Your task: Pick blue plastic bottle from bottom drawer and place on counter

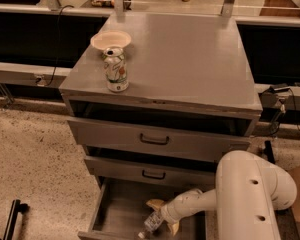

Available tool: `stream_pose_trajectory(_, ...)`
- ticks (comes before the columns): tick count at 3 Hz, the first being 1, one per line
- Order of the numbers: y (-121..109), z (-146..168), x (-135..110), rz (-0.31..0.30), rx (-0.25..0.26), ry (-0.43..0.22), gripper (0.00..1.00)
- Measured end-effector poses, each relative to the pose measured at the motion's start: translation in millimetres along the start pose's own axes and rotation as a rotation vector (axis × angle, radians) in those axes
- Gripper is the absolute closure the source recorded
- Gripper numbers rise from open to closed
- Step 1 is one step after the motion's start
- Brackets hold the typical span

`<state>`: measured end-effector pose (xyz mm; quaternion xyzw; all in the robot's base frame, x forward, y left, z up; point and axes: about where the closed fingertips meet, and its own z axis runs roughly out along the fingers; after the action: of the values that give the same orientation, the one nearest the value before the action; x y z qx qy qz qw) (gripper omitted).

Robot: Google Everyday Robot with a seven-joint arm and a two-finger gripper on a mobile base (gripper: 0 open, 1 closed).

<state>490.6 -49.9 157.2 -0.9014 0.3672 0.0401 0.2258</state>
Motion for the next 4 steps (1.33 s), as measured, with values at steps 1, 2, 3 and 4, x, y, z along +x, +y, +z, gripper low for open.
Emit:
stream_pose_trajectory(1, 5, 16, 4, 0.018, -0.024, -0.005, 0.00)
stream_pose_trajectory(2, 5, 23, 5, 0.021, -0.041, -0.010, 0.05)
stream_pose_trajectory(3, 9, 33, 7, 0.035, -0.065, -0.019, 0.08)
stream_pose_trajectory(4, 12, 40, 9, 0.046, -0.084, -0.027, 0.20)
